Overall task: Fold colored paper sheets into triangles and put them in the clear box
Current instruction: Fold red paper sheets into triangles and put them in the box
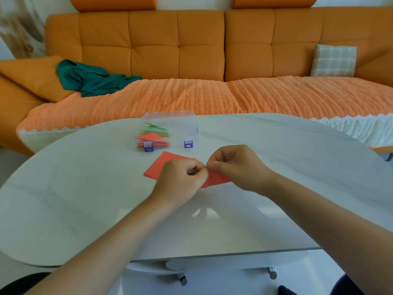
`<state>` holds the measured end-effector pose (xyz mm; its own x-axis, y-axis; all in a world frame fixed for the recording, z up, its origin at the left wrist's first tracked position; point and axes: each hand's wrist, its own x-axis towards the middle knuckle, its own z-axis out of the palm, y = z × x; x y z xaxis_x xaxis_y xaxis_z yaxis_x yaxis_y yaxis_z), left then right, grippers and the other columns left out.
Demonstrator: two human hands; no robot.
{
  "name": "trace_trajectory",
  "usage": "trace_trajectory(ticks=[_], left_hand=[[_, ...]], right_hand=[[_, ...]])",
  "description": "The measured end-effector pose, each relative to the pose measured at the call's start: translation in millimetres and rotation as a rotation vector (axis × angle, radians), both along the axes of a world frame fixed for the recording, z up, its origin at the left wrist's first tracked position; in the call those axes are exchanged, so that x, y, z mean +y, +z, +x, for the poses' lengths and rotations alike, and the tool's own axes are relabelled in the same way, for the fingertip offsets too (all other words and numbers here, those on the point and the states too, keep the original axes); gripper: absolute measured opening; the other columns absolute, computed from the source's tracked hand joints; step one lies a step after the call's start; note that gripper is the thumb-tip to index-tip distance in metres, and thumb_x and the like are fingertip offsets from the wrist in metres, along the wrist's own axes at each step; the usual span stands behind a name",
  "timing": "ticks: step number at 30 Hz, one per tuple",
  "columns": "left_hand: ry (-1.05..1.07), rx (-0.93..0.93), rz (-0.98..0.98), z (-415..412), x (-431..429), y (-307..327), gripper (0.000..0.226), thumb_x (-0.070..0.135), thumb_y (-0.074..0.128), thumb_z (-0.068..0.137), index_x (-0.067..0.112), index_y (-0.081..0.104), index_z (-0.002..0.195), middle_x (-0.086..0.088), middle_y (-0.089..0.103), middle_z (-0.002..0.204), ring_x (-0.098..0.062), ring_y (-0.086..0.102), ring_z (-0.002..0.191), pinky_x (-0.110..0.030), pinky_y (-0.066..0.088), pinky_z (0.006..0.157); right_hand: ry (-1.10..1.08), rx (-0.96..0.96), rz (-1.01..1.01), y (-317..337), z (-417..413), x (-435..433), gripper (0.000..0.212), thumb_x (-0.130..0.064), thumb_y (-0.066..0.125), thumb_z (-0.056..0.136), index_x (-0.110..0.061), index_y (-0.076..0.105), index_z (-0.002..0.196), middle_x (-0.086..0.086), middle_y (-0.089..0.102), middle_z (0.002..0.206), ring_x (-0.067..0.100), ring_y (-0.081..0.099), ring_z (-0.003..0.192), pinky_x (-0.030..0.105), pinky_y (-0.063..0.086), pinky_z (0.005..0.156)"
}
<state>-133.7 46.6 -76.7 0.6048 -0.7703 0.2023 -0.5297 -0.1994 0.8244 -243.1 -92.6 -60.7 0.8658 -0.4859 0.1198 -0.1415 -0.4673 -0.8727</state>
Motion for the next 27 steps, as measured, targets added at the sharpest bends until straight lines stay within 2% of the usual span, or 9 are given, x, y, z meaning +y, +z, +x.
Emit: trace_trajectory(ticks=[3,6,10,12,16,19,22,24,27], left_hand=[[-0.005,0.071,0.009,2.0,1.3,2.8,0.025,0.012,0.063,0.088,0.023,0.075,0.068,0.007,0.073,0.068,-0.009,0.071,0.069,-0.039,0.060,0.075],[-0.002,0.082,0.025,5.3,3.0,4.6,0.024,0.009,0.063,0.089,0.016,0.075,0.069,0.005,0.075,0.070,-0.010,0.073,0.069,-0.044,0.061,0.080],[0.013,-0.003,0.128,14.3,6.8,4.5,0.024,0.009,0.063,0.087,0.016,0.074,0.067,0.008,0.074,0.069,-0.008,0.072,0.068,-0.040,0.060,0.079],[0.046,0.024,0.084,19.0,8.7,4.2,0.024,0.012,0.062,0.088,0.019,0.073,0.069,0.009,0.074,0.070,-0.008,0.071,0.066,-0.037,0.060,0.076],[0.126,-0.035,-0.101,22.0,5.3,10.3,0.013,0.019,0.064,0.091,0.025,0.072,0.082,0.009,0.071,0.078,-0.001,0.062,0.074,-0.008,0.043,0.068],[0.023,0.011,-0.045,24.0,0.4,9.8,0.006,0.029,0.067,0.091,0.031,0.070,0.096,0.013,0.069,0.086,0.000,0.061,0.083,-0.009,0.042,0.072],[-0.005,0.032,-0.033,27.9,-0.3,7.4,0.017,0.025,0.064,0.093,0.029,0.069,0.077,0.010,0.066,0.068,-0.006,0.058,0.065,-0.023,0.044,0.067],[0.032,0.029,-0.068,33.4,1.1,8.7,0.023,0.025,0.063,0.094,0.029,0.066,0.071,0.009,0.063,0.062,-0.008,0.056,0.061,-0.028,0.045,0.065],[0.046,-0.060,-0.083,42.6,4.5,11.6,0.019,0.026,0.066,0.093,0.027,0.066,0.074,0.013,0.061,0.063,-0.003,0.054,0.062,-0.021,0.042,0.063]], right_hand=[[-0.053,-0.019,0.016,1.1,1.5,-2.5,0.015,-0.015,0.069,0.091,-0.020,0.074,0.077,-0.010,0.071,0.070,-0.001,0.060,0.062,0.011,0.046,0.058],[-0.154,-0.065,0.052,2.6,2.8,-7.7,0.014,-0.015,0.069,0.092,-0.019,0.074,0.080,-0.010,0.071,0.073,-0.002,0.060,0.063,0.010,0.046,0.059],[-0.296,-0.136,0.119,8.2,2.1,-18.9,0.015,-0.016,0.067,0.095,-0.015,0.074,0.082,-0.006,0.069,0.073,-0.003,0.057,0.057,0.009,0.042,0.054],[-0.298,-0.119,0.136,10.6,1.3,-22.6,0.013,-0.018,0.068,0.094,-0.015,0.075,0.083,-0.006,0.070,0.074,-0.001,0.059,0.059,0.011,0.045,0.055],[-0.184,-0.033,0.154,8.4,4.8,-11.4,0.011,-0.019,0.070,0.092,-0.016,0.076,0.083,-0.006,0.072,0.075,0.003,0.062,0.063,0.015,0.050,0.059],[-0.147,-0.062,0.165,6.5,11.7,-0.3,0.010,-0.020,0.071,0.091,-0.016,0.076,0.084,-0.003,0.073,0.077,0.004,0.061,0.065,0.015,0.048,0.059],[-0.150,-0.088,0.184,8.0,17.7,5.5,0.006,-0.020,0.073,0.090,-0.018,0.077,0.086,-0.003,0.076,0.081,0.003,0.065,0.067,0.013,0.048,0.060],[-0.132,-0.073,0.181,9.4,20.6,5.6,0.006,-0.020,0.074,0.089,-0.016,0.078,0.088,-0.005,0.074,0.074,0.002,0.064,0.064,0.012,0.048,0.060],[-0.123,0.023,0.098,11.2,23.6,2.9,0.011,-0.023,0.073,0.090,-0.016,0.078,0.084,-0.003,0.068,0.063,0.003,0.056,0.057,0.013,0.046,0.056]])
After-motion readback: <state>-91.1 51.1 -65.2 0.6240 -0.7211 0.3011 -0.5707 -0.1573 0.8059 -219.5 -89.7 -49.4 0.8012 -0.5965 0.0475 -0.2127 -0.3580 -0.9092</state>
